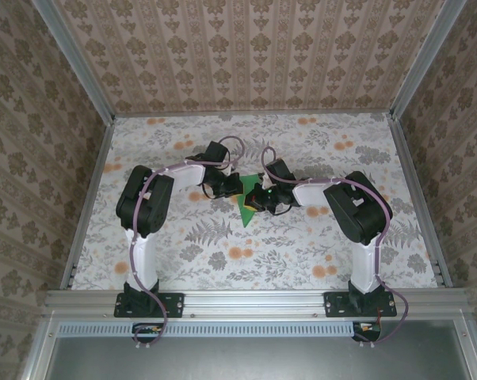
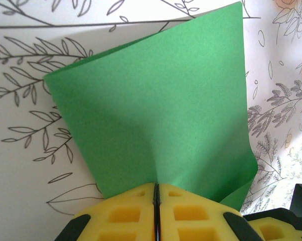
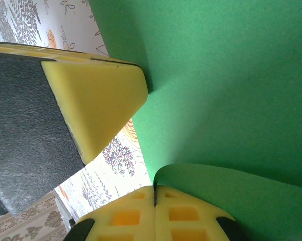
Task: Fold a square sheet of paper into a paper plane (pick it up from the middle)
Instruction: Third fold the triangle at the center of the table.
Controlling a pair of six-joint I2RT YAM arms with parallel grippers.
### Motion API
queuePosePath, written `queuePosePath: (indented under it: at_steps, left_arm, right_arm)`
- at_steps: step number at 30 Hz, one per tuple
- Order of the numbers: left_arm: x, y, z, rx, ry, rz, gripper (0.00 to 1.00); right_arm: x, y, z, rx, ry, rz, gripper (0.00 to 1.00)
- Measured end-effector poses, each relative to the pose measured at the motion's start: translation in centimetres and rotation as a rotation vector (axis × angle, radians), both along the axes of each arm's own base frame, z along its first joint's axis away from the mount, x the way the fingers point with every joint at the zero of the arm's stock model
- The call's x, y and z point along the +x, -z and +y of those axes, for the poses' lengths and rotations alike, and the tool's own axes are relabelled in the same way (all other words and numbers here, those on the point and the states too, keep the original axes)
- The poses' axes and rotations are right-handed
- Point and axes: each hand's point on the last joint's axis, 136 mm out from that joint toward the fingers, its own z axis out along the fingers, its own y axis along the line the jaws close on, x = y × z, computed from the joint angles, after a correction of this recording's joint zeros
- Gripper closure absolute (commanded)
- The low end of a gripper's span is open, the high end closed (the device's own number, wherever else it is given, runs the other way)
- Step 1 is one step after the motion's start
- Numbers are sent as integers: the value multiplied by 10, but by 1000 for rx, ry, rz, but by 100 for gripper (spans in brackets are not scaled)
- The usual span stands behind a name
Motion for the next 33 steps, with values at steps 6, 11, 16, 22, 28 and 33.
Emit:
queuePosePath:
  at_steps: [6, 11, 16, 22, 28, 33]
  left_arm:
    - [0, 0, -1, -4, 2, 3, 90]
    - [0, 0, -1, -4, 2, 3, 90]
    - [0, 0, -1, -4, 2, 3, 90]
    - [0, 0, -1, -4, 2, 3, 90]
    - [0, 0, -1, -4, 2, 3, 90]
    - [0, 0, -1, -4, 2, 3, 90]
  right_arm:
    - [0, 0, 0, -2, 0, 3, 95]
    - [-1, 1, -1, -4, -3, 3, 95]
    - [-2, 2, -1, -9, -9, 0, 95]
    - [-2, 3, -2, -14, -8, 3, 95]
    - [-3, 3, -2, -15, -8, 4, 95]
    - [-3, 6, -3, -18, -7, 9, 94]
